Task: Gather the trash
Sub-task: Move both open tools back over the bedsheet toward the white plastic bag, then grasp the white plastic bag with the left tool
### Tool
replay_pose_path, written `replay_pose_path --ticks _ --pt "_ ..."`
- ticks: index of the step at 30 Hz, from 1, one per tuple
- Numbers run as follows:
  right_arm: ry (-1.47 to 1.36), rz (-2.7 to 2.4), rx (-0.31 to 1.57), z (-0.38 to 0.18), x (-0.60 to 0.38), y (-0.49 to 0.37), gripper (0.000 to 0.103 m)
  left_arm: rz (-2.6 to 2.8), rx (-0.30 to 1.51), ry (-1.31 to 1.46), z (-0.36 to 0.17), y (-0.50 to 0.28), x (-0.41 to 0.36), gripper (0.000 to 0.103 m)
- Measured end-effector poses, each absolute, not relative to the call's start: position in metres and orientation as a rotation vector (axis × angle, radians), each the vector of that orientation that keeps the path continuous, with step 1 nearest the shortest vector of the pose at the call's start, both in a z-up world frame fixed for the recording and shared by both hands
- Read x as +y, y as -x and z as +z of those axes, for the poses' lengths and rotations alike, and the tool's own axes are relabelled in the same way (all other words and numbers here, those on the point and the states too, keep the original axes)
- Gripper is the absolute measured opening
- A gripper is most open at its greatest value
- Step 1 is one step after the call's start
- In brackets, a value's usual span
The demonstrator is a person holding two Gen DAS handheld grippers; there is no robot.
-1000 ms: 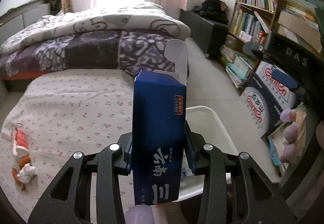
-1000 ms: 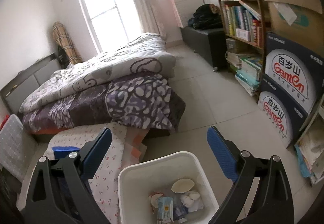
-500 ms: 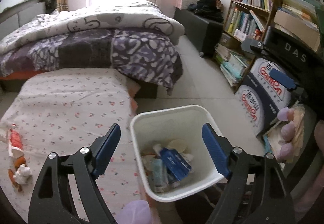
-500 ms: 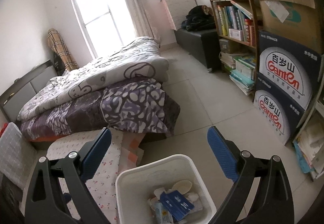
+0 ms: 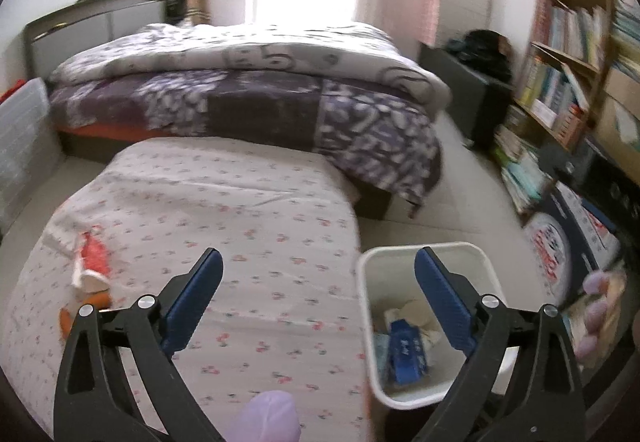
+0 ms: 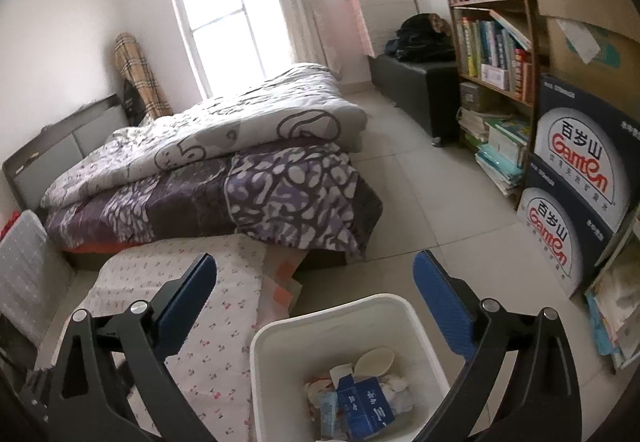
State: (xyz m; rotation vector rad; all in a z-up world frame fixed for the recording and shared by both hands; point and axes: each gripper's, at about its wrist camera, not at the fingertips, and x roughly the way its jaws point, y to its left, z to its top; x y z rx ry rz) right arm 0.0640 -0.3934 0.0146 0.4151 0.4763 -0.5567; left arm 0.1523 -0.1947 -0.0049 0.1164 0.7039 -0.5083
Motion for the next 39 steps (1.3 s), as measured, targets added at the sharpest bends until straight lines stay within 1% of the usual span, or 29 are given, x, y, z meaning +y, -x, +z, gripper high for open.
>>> replay_pose_path --ticks 7,18,24,30,33,35,38,39 --pt "-0.310 -0.538 0.532 0.009 -0.359 -0.088 0.096 -0.379 0.682 -0.096 -0.003 -0.165 -0.160 0.096" --pt "-0.200 -0.437 0.625 -0.007 -0.305 -0.124 0.096 -0.217 0.776 -0.100 -0.021 -0.194 -0.106 0.096" --pt "-0.168 -0.381 0.663 -0.015 -0.277 -0.140 0.096 -0.145 0.903 -0.211 -0.051 -0.218 -0.077 0.096" --pt "-0.156 -0.334 0.712 -0.025 -0.259 -0.156 0.096 -0.160 1.113 -0.359 -0.099 -0.248 -0.045 0.096" --pt "-0.152 -0.315 0.737 -0.030 -0.252 -0.163 0.096 -0.181 1.171 -0.368 -0.118 -0.260 -0.030 0.096" --pt "-0.154 -0.305 0.752 -0.034 -0.249 -0.166 0.096 -0.222 1.194 -0.348 -0.126 -0.266 -0.025 0.094" --pt "-0.160 -0.295 0.772 -0.038 -0.246 -0.171 0.096 -0.261 1.218 -0.376 -0.136 -0.268 -0.025 0.083" --pt "-0.166 -0.291 0.779 -0.039 -0.245 -0.173 0.096 -0.265 1.227 -0.398 -0.140 -0.267 -0.026 0.076"
